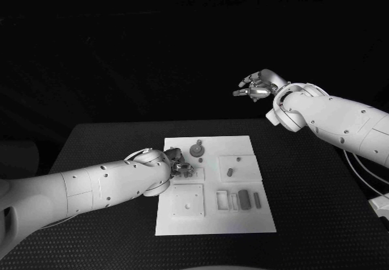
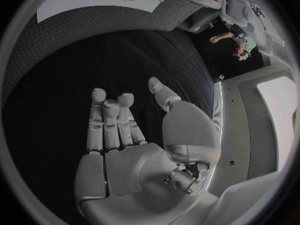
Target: Assemble the parts on the task board
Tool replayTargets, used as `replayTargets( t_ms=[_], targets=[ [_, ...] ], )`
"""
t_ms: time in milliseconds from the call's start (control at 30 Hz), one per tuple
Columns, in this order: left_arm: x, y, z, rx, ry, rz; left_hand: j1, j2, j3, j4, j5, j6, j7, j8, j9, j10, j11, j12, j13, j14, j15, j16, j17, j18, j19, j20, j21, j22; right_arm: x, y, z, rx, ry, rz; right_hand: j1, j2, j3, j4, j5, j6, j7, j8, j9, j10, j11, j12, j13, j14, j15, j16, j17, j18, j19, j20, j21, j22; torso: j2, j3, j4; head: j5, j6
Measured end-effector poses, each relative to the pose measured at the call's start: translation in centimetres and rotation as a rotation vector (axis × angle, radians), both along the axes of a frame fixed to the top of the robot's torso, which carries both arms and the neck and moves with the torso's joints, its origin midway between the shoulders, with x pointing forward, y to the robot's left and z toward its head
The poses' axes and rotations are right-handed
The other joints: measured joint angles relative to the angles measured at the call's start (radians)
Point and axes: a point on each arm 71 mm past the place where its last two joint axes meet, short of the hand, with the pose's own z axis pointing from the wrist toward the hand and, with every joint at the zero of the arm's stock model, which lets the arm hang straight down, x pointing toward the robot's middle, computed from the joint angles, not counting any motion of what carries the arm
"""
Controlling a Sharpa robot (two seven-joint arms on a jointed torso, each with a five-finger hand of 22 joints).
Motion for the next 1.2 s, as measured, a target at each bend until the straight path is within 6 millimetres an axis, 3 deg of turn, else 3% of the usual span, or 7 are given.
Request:
replayTargets(
  t_ms=[1200],
  targets=[
    [0.12, -0.04, 0.16, 0.036, -0.048, -0.033, 0.017, -0.015, -0.001, -0.001, 0.002, 0.000, 0.000, 0.001, 0.001, 0.000, 0.000, 0.008, -0.008, 0.000, 0.003, 0.008, -0.008, 0.000, -0.002, 0.005, -0.004, 0.009, 0.00, 0.06, -0.01, 0.001, 0.001, 0.002, -0.004, 0.004, -0.003, 0.003, 0.000, -0.001, -0.002, 0.000, -0.001, 0.000, 0.000, 0.004, -0.002, -0.001, 0.001, 0.000, -0.002, 0.000, 0.000, 0.000, 0.000, 0.001, 0.000, -0.0006, 0.0003, 0.000, -0.004]
  ],
)
